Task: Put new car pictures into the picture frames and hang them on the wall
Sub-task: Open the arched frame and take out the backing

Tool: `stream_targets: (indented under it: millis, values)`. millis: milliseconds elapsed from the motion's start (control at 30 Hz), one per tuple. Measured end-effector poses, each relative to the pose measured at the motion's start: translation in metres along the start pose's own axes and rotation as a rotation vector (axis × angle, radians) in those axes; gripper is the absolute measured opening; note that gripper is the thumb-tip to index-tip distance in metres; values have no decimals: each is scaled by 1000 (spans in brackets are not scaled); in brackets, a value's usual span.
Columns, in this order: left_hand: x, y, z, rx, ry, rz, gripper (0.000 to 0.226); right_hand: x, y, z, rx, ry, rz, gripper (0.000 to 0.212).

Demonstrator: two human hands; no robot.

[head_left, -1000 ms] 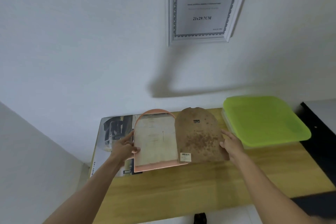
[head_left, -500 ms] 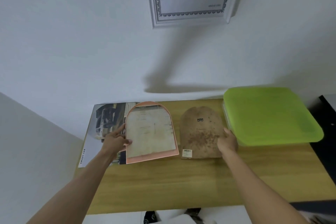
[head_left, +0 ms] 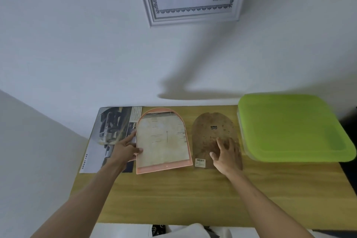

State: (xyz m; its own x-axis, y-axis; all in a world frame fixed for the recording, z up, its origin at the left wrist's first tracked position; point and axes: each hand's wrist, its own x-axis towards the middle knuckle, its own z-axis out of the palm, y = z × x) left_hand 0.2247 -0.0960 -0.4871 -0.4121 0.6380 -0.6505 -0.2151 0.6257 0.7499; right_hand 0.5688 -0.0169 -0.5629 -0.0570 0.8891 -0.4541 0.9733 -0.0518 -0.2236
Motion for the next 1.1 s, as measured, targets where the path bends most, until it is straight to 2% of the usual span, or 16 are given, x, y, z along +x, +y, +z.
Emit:
stream_targets:
  millis: [67,133,233,300,400,500,700,867,967,1100]
  values:
    - [-3,-3,2,-1,7,-2,86,2,2,-6,-26,-4,2,69]
    - [-6,-5,3,-9,1,-4,85,-2,-3,-10,-64,64,-23,64]
    - [-7,-12,3,-15,-17,-1,86,-8,-18,-13,138,140,-143,49]
    - [-5,-17,2,-18,-15,-11,86,-13,-34,-12,343,28,-208,44]
    - [-1,-24,0,4,-20,-11,84,-18,-57,-8,466,-171,-197,43]
    - [4,-30,-3,81,-22,28,81,-23,-74,2,529,-211,-140,38]
    - [-1,-37,1,635,103,273,65,-36,-100,21,503,-152,-110,36]
    - [-1,-47,2,764,162,298,62,-45,-117,26,484,-129,-105,42]
    - [-1,-53,3,782,132,308,50,-47,-124,31,435,-112,-89,44]
    - [-1,-60,2,829,82,317,52,-50,-129,38,345,-65,-60,49]
